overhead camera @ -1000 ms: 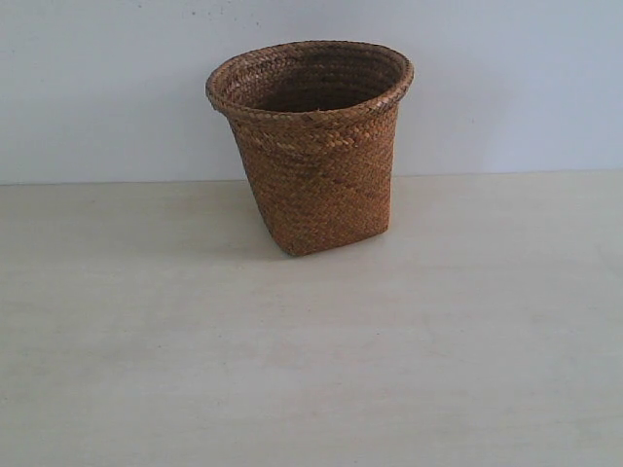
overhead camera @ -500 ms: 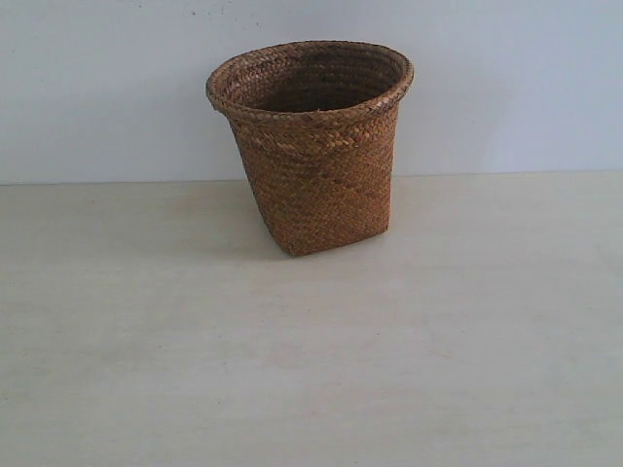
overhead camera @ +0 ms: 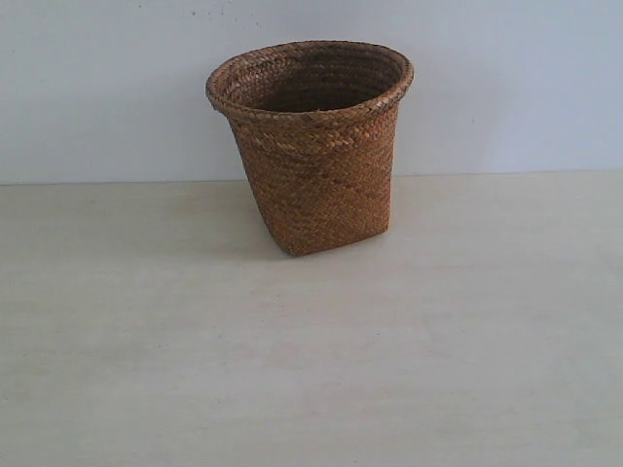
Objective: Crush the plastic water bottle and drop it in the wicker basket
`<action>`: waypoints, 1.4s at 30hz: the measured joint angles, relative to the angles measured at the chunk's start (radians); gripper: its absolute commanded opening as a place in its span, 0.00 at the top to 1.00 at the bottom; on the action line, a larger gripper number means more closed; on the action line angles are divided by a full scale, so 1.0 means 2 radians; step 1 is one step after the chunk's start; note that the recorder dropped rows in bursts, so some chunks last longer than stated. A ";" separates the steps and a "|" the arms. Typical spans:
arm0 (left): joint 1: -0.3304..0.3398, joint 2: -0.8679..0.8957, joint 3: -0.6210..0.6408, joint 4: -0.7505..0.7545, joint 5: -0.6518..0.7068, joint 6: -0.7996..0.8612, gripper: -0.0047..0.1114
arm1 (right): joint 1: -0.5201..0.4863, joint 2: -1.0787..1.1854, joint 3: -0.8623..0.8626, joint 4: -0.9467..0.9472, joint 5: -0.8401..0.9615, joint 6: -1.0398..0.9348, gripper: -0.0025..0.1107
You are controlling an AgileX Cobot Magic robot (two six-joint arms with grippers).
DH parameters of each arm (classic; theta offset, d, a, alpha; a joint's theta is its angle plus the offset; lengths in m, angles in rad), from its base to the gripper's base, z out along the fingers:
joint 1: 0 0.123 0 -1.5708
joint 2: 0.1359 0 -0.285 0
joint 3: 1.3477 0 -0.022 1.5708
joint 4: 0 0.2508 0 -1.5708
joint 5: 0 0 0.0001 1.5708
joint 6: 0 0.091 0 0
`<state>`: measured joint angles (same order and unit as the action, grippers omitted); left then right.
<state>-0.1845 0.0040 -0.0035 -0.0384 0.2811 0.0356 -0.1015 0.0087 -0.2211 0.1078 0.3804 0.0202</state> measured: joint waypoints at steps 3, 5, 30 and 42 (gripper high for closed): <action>0.000 0.000 0.000 0.000 0.000 0.000 0.92 | 0.000 0.000 0.000 -0.013 0.002 0.010 0.98; 0.000 0.000 0.000 0.000 0.000 0.000 0.92 | 0.000 0.000 0.000 -0.015 0.003 0.010 0.98; 0.000 0.000 0.000 0.000 0.000 0.000 0.92 | 0.000 -0.001 0.109 -0.028 -0.030 -0.010 0.98; 0.000 0.000 0.000 0.000 0.000 0.000 0.92 | 0.000 -0.002 0.110 -0.034 -0.022 -0.010 0.98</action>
<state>-0.1845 0.0040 -0.0035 -0.0384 0.2811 0.0356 -0.1015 0.0048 -0.0003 0.0405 0.3365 0.0000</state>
